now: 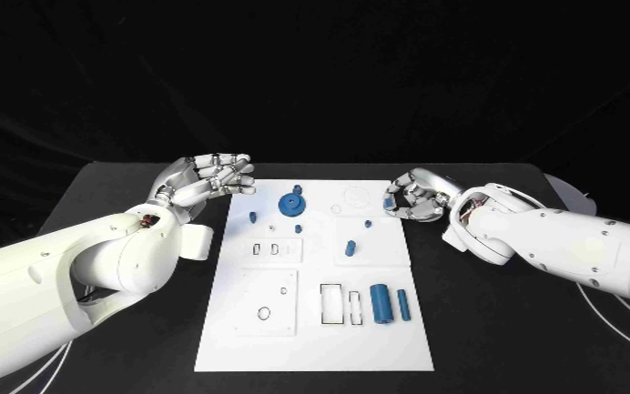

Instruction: Assemble the parts on the task board

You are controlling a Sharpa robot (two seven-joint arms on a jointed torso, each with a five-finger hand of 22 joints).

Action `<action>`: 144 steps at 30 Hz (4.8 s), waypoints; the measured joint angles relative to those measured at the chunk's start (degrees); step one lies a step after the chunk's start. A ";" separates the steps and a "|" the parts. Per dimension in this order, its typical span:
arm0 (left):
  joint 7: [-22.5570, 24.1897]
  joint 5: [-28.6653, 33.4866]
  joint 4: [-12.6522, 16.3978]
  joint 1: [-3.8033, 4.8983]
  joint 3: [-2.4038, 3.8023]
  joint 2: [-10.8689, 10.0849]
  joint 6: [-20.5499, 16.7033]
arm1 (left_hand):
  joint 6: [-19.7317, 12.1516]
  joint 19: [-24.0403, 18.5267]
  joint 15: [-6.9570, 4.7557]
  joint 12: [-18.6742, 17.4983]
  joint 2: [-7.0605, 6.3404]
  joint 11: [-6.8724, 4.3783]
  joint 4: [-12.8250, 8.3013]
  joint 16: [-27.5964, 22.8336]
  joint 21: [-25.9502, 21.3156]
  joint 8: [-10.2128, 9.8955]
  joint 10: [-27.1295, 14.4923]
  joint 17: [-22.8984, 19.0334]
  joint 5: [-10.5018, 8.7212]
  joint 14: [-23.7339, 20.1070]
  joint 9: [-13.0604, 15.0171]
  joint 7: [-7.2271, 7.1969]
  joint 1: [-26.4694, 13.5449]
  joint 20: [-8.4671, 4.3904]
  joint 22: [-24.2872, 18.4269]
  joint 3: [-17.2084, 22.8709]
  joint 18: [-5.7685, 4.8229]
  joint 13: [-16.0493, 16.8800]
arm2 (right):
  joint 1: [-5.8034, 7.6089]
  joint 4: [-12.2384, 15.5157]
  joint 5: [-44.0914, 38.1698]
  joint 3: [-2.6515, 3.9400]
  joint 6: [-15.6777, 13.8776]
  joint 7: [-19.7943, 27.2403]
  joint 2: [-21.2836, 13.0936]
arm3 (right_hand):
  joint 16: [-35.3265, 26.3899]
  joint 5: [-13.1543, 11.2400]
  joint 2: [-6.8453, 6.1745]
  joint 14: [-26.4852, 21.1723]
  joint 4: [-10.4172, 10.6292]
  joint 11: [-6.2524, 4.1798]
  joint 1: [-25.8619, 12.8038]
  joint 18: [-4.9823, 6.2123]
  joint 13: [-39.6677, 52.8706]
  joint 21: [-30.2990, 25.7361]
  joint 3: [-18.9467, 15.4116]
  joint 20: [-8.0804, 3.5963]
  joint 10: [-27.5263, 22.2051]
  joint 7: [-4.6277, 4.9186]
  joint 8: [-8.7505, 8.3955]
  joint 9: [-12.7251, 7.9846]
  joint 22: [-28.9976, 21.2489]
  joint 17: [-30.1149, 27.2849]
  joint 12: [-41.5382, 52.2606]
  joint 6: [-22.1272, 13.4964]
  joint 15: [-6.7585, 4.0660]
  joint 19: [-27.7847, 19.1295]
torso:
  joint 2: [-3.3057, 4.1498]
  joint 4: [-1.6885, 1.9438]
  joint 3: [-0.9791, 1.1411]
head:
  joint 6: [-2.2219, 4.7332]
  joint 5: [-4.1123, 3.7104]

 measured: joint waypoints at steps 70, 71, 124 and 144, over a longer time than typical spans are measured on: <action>-0.26 0.00 -1.08 -0.17 -0.20 0.91 0.16 | 0.00 0.01 0.00 0.00 0.00 0.00 0.17 -0.21 0.21 0.00 0.00 0.10 0.00 0.00 0.04 0.00 0.00 0.01 0.19 0.16 0.00 -0.01 | -1.26 9.40 -21.87 -0.30 0.53 -15.73 19.58 | 0.23 -2.49 3.10 -0.11 -2.36 -2.04 -0.78 -0.01 0.02 0.00 4.24 -2.26 1.42 -1.48 2.27 0.16 0.00 0.01 0.74 1.99 -2.14 0.00 | -0.14 0.05 -0.01 | -2.07 2.93; -0.26 0.00 -1.08 -0.17 -0.20 0.91 0.16 | 0.00 0.01 0.00 0.00 0.00 0.00 0.17 -0.21 0.21 0.00 0.00 0.10 0.00 0.00 0.04 0.00 0.00 0.01 0.19 0.16 0.00 -0.01 | -1.26 9.34 -22.05 -0.29 0.52 -15.80 19.63 | 0.23 -2.49 3.10 -0.11 -2.36 -2.04 -0.79 0.00 0.02 0.00 4.24 -2.26 1.42 -1.54 2.27 0.16 0.00 0.01 0.74 1.92 -2.14 0.00 | -0.14 0.05 -0.01 | -2.08 2.93; -0.43 0.00 -1.14 -0.17 -0.20 0.69 0.25 | 0.00 0.01 0.00 -0.22 0.00 0.21 0.17 -0.21 0.41 0.00 0.20 0.14 0.00 0.00 0.02 0.00 0.00 0.01 0.26 0.16 0.00 -0.01 | -1.77 9.61 -25.28 -0.29 0.43 -18.10 19.71 | 0.22 -2.48 -0.06 -0.11 -0.61 -1.73 -6.38 0.00 -0.02 0.00 3.45 -2.25 0.69 -1.87 5.79 2.68 0.01 -0.02 -0.46 1.44 -2.14 0.00 | -0.21 0.05 -0.04 | -2.61 3.19; -0.51 0.00 -1.14 -0.17 -0.20 0.55 0.28 | 0.00 -0.38 0.00 -0.22 0.00 0.20 0.01 -0.21 0.64 0.00 0.20 0.20 0.00 0.00 0.02 0.00 0.00 0.01 0.37 0.32 -0.01 -0.01 | -2.00 9.69 -25.50 -0.47 -0.44 -18.87 19.53 | 0.22 -2.20 -3.32 0.07 2.23 0.32 -9.66 -0.01 -0.03 0.00 -0.31 -0.90 -2.17 0.53 2.24 0.34 0.00 0.02 -2.82 -4.43 -0.65 0.10 | -0.21 0.05 -0.08 | -2.52 3.15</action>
